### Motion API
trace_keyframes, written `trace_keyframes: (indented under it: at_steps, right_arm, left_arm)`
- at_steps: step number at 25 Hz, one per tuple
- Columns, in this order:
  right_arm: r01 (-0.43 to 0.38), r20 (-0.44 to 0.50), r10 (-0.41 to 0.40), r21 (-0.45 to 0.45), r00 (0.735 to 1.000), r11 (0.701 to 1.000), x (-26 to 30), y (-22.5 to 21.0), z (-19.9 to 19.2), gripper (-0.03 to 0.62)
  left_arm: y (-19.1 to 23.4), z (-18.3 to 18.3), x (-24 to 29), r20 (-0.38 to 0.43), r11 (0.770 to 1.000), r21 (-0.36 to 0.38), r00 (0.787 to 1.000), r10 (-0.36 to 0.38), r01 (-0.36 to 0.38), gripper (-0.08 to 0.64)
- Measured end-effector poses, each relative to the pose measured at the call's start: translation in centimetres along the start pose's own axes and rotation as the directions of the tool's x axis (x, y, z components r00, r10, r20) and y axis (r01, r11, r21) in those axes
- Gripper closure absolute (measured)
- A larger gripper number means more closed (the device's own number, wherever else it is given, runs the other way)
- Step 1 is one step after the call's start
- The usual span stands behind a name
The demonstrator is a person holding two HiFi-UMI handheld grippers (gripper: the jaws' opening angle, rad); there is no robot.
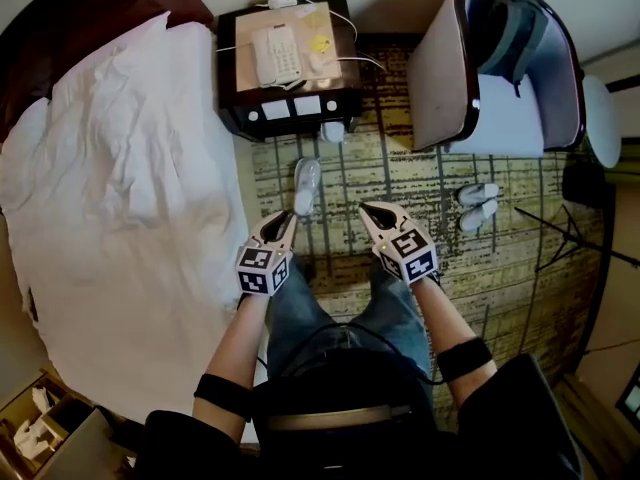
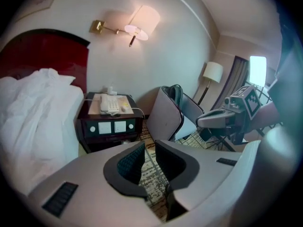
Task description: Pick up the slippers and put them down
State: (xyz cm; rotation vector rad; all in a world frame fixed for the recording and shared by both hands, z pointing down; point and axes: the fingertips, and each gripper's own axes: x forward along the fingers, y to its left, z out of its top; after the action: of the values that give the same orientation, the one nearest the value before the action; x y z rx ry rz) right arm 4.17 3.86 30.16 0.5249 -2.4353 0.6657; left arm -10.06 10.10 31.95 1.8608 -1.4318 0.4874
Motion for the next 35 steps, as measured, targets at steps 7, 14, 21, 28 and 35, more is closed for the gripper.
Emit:
trace_keyframes:
  at_steps: [7,14,21,28,35]
  right_arm:
    - [-0.035,-0.102,0.036,0.009,0.994,0.999,9.5,0.7,-5.9,0.591]
    - [-0.022,-0.144,0.024,0.013,0.989,1.000,21.1,-3.2,-13.7,0.591]
    - [-0.057,-0.195,0.056,-0.001,0.979,0.998,32.1,-5.7,-24.1,0.591]
    - [-0.087,-0.226,0.089,0.022,0.970,0.996,40.9,-7.6,-33.1,0.591]
    - [-0.064,-0.236,0.063,0.001,0.970,0.998,47.5,-9.8,-39.1,0.591]
  left_arm:
    - [5.5,-8.0,8.3,-0.086,0.989,-0.141,0.995,-0.045,0.032,0.368]
    - [12.4,-19.3,18.8,-0.121,0.973,-0.231,0.992,-0.031,0.003,0.260]
    - [20.3,-33.2,28.1,-0.218,0.956,-0.291,0.976,-0.024,-0.041,0.227]
    - [27.1,-43.4,36.3,-0.264,0.931,-0.359,0.964,-0.030,-0.070,0.219]
    - [29.5,-49.2,42.7,-0.279,0.938,-0.345,0.951,-0.132,0.029,0.166]
